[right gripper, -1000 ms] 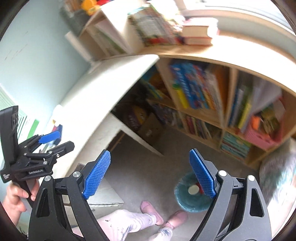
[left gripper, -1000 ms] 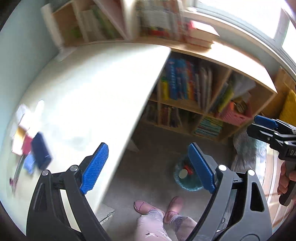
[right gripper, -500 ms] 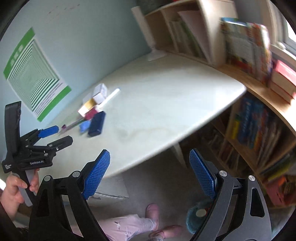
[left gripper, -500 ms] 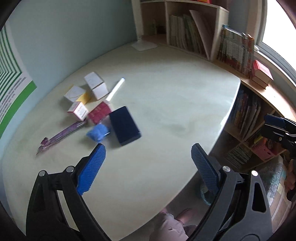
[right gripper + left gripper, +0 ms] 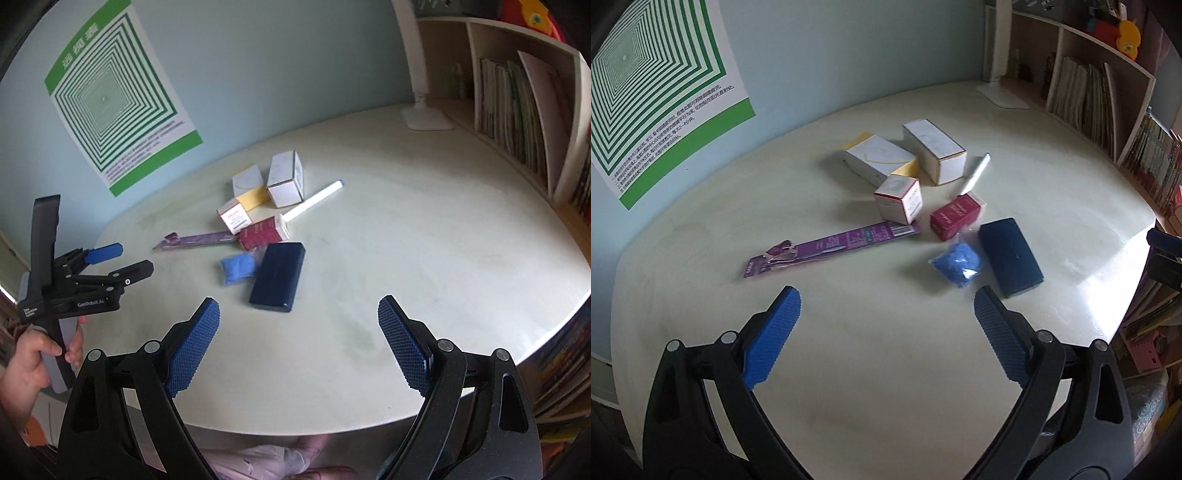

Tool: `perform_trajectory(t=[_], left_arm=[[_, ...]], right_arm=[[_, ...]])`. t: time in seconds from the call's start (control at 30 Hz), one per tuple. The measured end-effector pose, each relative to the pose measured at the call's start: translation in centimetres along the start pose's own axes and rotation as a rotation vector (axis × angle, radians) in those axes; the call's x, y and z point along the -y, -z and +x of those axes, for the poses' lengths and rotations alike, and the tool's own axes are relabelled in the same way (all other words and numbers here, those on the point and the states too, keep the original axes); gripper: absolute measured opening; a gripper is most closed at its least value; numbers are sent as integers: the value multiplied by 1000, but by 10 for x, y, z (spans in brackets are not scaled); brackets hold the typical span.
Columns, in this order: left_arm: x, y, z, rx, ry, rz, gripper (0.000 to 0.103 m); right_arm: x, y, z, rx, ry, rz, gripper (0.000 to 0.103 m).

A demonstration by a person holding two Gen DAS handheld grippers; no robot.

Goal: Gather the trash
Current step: 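Return both tools to the table toward the remaining trash, then grasp the purple toothbrush package with left tool while right tool grasps the blue sponge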

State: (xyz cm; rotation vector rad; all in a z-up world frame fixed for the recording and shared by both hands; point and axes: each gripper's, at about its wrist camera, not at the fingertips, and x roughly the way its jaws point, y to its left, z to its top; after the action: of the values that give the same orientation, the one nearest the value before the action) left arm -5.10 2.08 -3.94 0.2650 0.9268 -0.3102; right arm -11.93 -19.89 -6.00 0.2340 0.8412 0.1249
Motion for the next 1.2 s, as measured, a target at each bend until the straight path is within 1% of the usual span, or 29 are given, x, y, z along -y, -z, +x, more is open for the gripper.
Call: perform_trajectory(t=[0.1, 0.2, 0.37, 0.43, 0.53, 0.83, 0.97, 1.2], left_arm=[[-18, -6, 10, -6, -28, 0, 95], [-31, -10, 23, -17, -45, 13, 96], [-44, -12, 48, -50, -61, 62, 96], [-48, -13, 57, -69, -40, 86, 96], [-53, -16, 67, -77, -43, 108, 96], [-64, -29, 94, -99, -17, 148, 96], [-65, -29, 108, -117, -19, 177, 96], [-63, -33, 126, -138, -1, 209, 96]], right_arm=[[-13, -10, 19, -18, -12, -23, 87], [-18, -14, 35, -38, -14, -29, 87], [-25, -15, 67, -90, 9, -24, 87], [-28, -15, 77, -106, 18, -20, 87], [-31, -16, 90, -127, 24, -11, 87], [-37, -22, 122, -181, 57, 8, 87], [-39, -18, 134, -210, 79, -1, 87], [-37, -13, 146, -235, 114, -9, 87]])
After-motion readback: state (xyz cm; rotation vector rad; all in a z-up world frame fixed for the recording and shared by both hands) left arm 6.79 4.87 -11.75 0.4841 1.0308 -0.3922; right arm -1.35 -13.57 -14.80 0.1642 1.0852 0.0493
